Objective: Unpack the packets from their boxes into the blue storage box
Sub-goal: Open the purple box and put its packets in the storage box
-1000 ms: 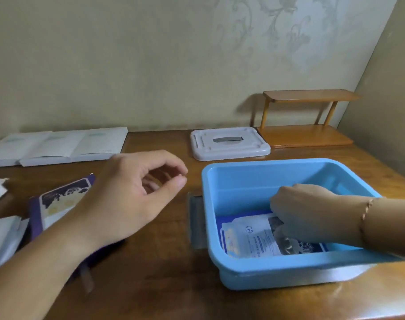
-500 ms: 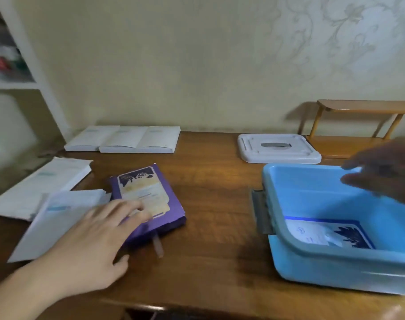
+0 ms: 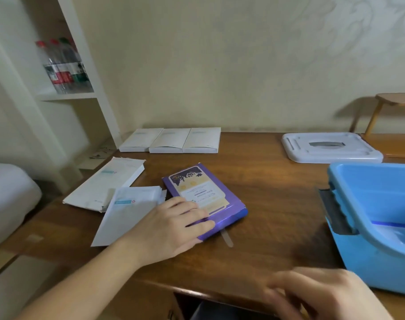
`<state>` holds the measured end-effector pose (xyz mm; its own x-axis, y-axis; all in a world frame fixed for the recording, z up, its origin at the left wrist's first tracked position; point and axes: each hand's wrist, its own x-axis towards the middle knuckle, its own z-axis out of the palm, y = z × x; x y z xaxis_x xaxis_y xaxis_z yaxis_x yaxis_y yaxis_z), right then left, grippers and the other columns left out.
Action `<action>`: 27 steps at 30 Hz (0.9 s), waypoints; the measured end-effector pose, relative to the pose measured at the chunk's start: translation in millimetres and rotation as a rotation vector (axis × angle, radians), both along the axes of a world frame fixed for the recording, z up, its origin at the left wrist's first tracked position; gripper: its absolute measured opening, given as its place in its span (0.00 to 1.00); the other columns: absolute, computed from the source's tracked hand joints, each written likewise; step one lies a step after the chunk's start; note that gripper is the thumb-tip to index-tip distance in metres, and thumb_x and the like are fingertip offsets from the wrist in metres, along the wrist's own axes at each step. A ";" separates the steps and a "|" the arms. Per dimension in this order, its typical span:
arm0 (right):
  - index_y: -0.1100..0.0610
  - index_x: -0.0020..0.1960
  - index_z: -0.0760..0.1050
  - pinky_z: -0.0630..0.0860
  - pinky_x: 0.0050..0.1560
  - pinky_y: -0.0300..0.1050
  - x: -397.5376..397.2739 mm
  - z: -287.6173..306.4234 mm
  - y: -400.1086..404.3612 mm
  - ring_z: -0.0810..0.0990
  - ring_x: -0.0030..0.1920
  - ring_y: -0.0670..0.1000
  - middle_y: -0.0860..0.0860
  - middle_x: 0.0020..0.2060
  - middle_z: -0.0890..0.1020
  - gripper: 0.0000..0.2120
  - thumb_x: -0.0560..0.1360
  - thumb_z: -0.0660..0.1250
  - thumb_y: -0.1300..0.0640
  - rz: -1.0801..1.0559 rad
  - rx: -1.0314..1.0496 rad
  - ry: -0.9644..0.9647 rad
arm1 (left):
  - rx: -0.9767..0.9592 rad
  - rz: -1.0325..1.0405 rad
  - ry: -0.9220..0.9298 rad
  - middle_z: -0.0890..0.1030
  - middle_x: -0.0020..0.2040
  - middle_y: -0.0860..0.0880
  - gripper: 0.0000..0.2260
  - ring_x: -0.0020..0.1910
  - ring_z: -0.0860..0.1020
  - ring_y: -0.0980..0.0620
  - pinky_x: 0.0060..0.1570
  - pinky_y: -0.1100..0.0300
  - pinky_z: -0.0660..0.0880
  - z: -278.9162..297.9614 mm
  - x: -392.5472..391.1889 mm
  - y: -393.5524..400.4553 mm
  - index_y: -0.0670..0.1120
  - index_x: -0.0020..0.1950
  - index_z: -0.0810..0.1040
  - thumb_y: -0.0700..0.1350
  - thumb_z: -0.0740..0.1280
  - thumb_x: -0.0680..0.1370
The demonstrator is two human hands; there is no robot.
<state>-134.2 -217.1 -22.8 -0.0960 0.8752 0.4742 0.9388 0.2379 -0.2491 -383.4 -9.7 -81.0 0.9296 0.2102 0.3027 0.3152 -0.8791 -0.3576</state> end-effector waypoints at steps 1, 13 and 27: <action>0.43 0.33 0.78 0.70 0.21 0.33 -5.9 -11.2 4.6 0.72 0.22 0.40 0.40 0.24 0.75 0.07 0.61 0.76 0.43 0.014 -0.071 0.021 | 0.024 -0.017 -0.013 0.82 0.60 0.51 0.15 0.58 0.78 0.52 0.61 0.55 0.75 -0.1 2.9 0.6 0.51 0.62 0.79 0.51 0.69 0.76; 0.50 0.48 0.84 0.80 0.31 0.43 -28.6 -32.3 88.3 0.83 0.42 0.49 0.46 0.45 0.83 0.09 0.69 0.76 0.61 0.103 0.009 -0.037 | -0.889 0.508 -1.164 0.81 0.41 0.69 0.10 0.48 0.79 0.71 0.28 0.71 0.74 8.4 25.9 -2.1 0.58 0.42 0.78 0.63 0.68 0.72; 0.57 0.54 0.82 0.72 0.22 0.42 -57.6 -44.9 143.8 0.78 0.27 0.51 0.52 0.52 0.85 0.10 0.74 0.67 0.62 0.267 0.359 -0.199 | -0.900 0.481 -1.299 0.82 0.43 0.62 0.14 0.51 0.78 0.67 0.29 0.70 0.74 19.7 25.5 3.8 0.54 0.44 0.81 0.63 0.66 0.71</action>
